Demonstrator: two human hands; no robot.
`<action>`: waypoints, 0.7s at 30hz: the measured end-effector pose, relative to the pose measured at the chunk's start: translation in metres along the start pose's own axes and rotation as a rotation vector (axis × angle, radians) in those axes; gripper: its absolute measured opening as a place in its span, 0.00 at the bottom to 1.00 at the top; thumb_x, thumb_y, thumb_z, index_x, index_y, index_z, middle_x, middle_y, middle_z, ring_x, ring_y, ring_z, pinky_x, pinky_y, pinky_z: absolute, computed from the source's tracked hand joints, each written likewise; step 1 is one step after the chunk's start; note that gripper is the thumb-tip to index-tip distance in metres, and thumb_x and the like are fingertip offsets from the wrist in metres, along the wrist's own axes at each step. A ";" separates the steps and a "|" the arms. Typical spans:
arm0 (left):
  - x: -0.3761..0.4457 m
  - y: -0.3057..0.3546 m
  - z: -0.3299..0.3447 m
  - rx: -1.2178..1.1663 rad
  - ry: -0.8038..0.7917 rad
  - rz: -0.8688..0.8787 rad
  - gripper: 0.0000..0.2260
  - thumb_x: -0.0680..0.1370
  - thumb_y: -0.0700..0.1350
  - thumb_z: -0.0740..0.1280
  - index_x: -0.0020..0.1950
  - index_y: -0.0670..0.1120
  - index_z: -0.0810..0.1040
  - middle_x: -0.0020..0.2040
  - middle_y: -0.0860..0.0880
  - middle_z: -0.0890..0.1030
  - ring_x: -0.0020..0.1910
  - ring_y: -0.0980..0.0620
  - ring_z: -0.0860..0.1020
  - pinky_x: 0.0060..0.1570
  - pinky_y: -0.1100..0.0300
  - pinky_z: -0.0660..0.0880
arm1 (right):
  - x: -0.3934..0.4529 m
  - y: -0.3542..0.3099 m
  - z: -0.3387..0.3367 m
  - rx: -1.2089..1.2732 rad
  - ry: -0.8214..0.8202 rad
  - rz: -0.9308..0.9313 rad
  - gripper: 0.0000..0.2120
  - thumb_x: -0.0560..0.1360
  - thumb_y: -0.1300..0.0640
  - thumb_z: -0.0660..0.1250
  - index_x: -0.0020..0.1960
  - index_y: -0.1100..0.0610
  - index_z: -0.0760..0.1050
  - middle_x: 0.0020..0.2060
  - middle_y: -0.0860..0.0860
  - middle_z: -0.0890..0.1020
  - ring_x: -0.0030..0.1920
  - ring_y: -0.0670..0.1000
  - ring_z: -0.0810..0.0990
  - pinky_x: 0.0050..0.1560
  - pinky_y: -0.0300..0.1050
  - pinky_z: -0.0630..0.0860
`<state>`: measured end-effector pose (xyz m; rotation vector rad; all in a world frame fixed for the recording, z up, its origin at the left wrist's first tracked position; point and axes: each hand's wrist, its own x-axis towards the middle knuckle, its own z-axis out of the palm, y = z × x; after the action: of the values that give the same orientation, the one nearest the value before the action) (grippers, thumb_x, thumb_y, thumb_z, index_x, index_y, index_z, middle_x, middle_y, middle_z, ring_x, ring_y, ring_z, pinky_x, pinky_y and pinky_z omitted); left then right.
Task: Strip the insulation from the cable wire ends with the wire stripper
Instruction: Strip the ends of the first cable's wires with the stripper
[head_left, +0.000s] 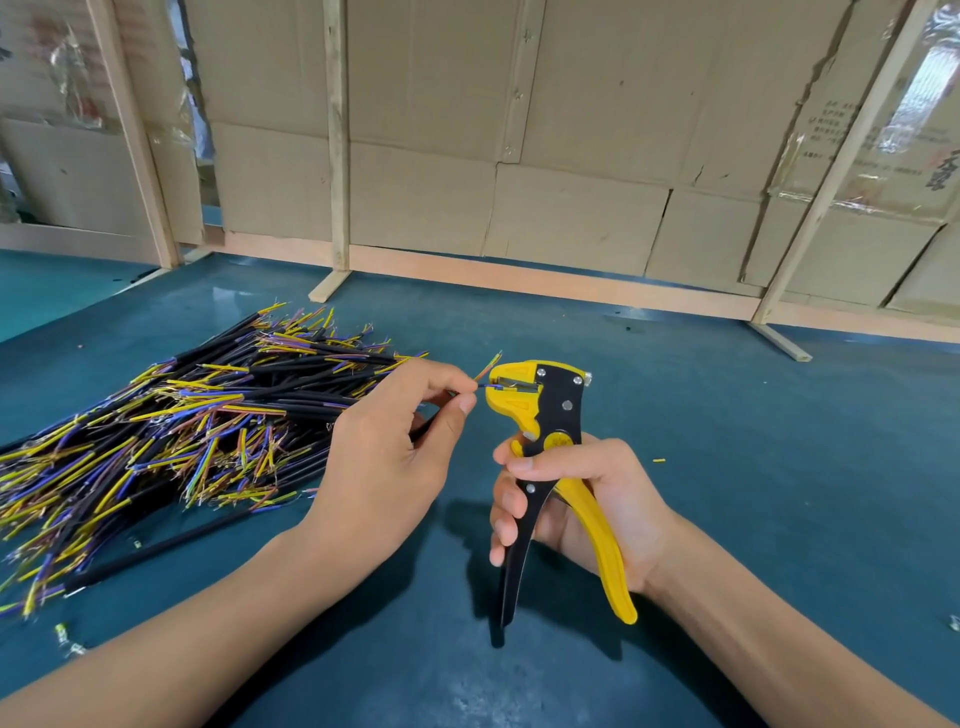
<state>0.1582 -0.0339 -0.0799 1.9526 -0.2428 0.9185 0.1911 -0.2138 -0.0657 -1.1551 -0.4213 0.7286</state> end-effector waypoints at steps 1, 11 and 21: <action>0.000 0.000 0.000 -0.002 0.000 -0.005 0.07 0.79 0.40 0.70 0.49 0.53 0.80 0.47 0.63 0.81 0.38 0.63 0.76 0.39 0.75 0.67 | 0.000 0.000 0.000 -0.002 -0.005 -0.003 0.02 0.73 0.65 0.66 0.45 0.62 0.78 0.30 0.60 0.76 0.31 0.60 0.78 0.40 0.58 0.80; -0.001 0.003 0.000 -0.008 0.007 0.010 0.08 0.79 0.40 0.70 0.49 0.55 0.79 0.47 0.63 0.81 0.36 0.62 0.76 0.37 0.74 0.67 | -0.001 -0.002 0.003 -0.050 -0.051 -0.011 0.02 0.70 0.63 0.69 0.43 0.61 0.77 0.27 0.57 0.75 0.28 0.59 0.78 0.37 0.54 0.80; -0.003 0.004 0.000 -0.021 0.028 0.041 0.08 0.79 0.41 0.70 0.50 0.55 0.78 0.46 0.60 0.81 0.33 0.61 0.74 0.36 0.74 0.66 | -0.002 -0.003 0.003 -0.082 -0.051 -0.050 0.06 0.68 0.63 0.72 0.44 0.61 0.77 0.25 0.57 0.73 0.26 0.58 0.76 0.34 0.52 0.79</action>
<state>0.1541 -0.0365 -0.0786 1.9206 -0.2762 0.9653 0.1887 -0.2137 -0.0618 -1.2009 -0.5249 0.7036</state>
